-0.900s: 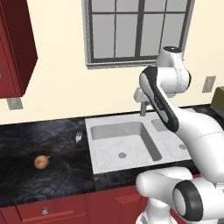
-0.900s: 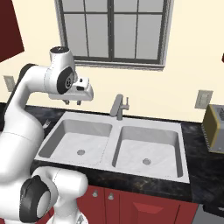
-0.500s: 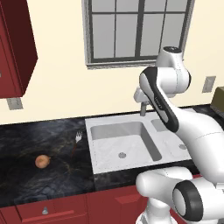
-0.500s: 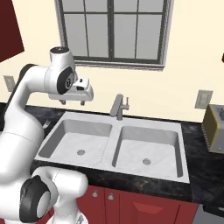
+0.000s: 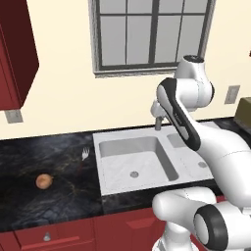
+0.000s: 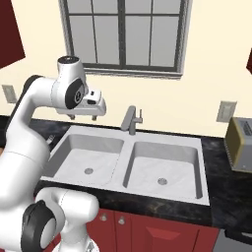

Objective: Turn on the sink faucet. Then move the onion from the counter to the sink. Turn off the sink. Move the vegetable from the sink to the pot next to the stove. Finally move the pot to the front left burner.

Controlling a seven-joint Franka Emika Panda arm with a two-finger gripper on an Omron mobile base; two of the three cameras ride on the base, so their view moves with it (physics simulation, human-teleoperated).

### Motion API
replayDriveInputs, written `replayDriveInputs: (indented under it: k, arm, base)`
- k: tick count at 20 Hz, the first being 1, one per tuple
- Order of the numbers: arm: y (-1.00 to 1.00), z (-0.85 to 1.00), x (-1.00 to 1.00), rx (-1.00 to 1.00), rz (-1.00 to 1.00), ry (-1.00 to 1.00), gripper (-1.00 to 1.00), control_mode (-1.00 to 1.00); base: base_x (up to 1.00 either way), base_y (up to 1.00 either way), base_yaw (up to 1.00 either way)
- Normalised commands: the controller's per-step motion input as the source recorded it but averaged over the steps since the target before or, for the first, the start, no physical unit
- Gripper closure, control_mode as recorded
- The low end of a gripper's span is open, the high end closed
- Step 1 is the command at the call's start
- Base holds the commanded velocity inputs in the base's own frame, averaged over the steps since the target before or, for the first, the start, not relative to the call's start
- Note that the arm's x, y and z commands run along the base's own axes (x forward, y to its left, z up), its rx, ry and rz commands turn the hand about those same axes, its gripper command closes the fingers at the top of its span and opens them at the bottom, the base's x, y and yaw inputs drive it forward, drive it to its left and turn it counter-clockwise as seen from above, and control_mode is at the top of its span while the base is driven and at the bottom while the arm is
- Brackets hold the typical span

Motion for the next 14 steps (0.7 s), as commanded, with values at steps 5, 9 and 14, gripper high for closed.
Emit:
replayDriveInputs:
  k: [5, 9, 14]
  arm:
    - [0.00, 0.00, 0.00, 0.00, 0.00, 0.00, -1.00, 1.00]
    - [0.00, 0.00, 0.00, 0.00, 0.00, 0.00, -1.00, 1.00]
    - [0.00, 0.00, 0.00, 0.00, 0.00, 0.00, -1.00, 1.00]
  base:
    - [0.00, -0.38, 0.00]
    - [0.00, -0.31, -0.01]
    - [0.00, -0.30, -0.01]
